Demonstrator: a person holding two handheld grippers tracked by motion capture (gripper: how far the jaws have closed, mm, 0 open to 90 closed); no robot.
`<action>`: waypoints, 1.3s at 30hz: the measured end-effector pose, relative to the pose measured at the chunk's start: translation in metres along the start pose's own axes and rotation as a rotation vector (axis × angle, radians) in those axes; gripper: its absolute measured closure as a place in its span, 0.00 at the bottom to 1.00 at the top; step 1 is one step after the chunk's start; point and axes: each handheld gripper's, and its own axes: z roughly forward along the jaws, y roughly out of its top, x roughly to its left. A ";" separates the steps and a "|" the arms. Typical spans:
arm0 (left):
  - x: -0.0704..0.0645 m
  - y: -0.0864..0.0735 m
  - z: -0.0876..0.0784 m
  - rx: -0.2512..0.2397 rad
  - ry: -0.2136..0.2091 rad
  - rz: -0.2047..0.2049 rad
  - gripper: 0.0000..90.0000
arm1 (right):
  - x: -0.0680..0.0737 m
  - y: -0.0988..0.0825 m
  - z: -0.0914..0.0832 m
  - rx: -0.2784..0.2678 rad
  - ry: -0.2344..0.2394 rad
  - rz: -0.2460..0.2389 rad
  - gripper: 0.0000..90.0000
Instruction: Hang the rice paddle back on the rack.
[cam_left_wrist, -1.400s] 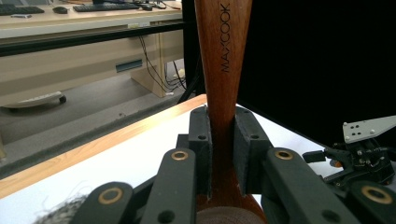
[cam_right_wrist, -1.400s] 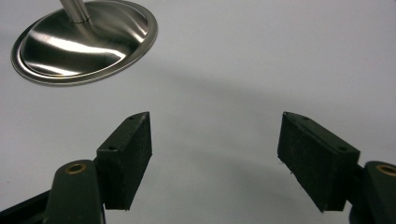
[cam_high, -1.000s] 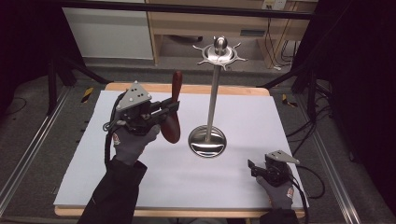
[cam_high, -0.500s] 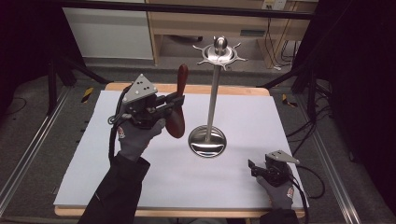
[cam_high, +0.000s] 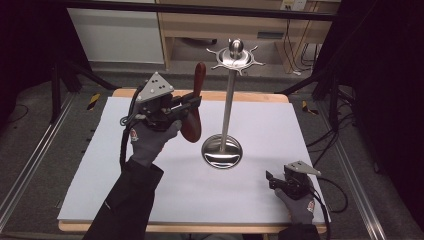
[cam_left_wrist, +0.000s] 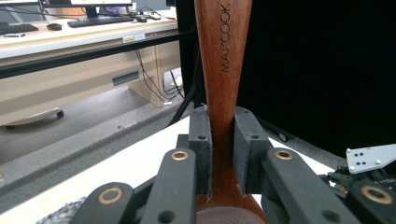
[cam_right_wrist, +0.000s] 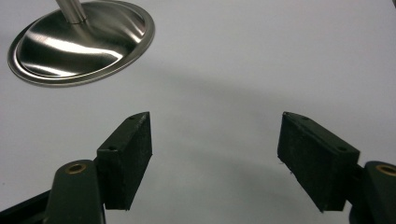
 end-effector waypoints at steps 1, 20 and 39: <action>0.000 0.001 0.001 0.004 0.000 0.001 0.87 | 0.000 0.000 0.001 -0.003 -0.005 -0.007 0.29; 0.001 0.006 0.017 0.031 0.004 0.010 0.87 | -0.001 0.000 0.000 -0.005 -0.002 -0.004 0.29; -0.002 0.006 0.032 0.043 0.000 0.009 0.87 | 0.000 0.000 0.001 -0.004 0.001 -0.001 0.29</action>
